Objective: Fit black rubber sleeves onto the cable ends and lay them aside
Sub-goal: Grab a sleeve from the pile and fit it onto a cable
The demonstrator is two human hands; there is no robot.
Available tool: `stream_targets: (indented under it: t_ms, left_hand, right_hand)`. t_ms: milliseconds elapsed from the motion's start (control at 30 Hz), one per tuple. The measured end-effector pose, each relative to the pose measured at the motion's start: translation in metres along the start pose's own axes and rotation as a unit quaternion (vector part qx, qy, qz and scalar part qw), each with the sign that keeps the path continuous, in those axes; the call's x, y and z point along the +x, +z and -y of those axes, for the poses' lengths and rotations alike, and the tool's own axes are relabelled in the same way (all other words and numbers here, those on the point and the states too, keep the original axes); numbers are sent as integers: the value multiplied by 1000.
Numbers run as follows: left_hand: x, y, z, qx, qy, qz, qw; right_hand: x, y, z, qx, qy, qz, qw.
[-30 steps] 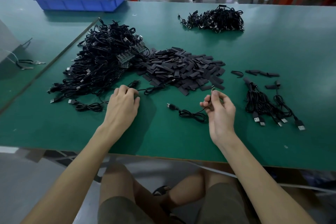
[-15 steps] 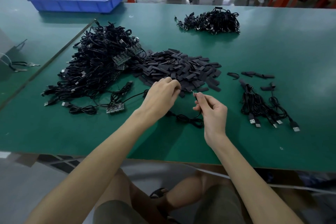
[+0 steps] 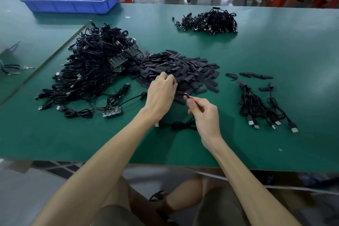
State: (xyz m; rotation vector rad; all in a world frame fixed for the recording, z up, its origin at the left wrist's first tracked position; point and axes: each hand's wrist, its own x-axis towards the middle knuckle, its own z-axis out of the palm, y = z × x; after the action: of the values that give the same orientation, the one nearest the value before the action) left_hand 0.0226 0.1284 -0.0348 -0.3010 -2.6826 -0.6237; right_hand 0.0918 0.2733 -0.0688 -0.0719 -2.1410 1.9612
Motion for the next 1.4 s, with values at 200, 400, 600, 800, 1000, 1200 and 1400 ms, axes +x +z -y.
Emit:
stream_targets:
  t_ms: [200,400,600,800,1000,1200,1400]
  left_hand:
    - [-20,-17,9,-310,-65,81,945]
    - [-40,-20,21,-373,-48,133,917]
    - [-50,-22,24,-316,-38,142,937]
    - [-58,-28,12,-62,85,133,986]
    - [-61,-30,10,11,96,136,986]
    - [-63,-26,34,-169,51,77,981]
    - [-66,-22,41,-191,61,36,979]
  right_hand:
    - [0,1,-1,-9,-10,8,1000]
    - [0,0,0,42,-4,8,999]
    - [0,1,-1,31,-5,33,999]
    - [-2,1,-3,-6,-2,45,999]
    - [-3,1,0,8,-5,52,999]
    - [-4,2,2,2,-10,58,998]
    - [-6,1,4,10,-18,80,997]
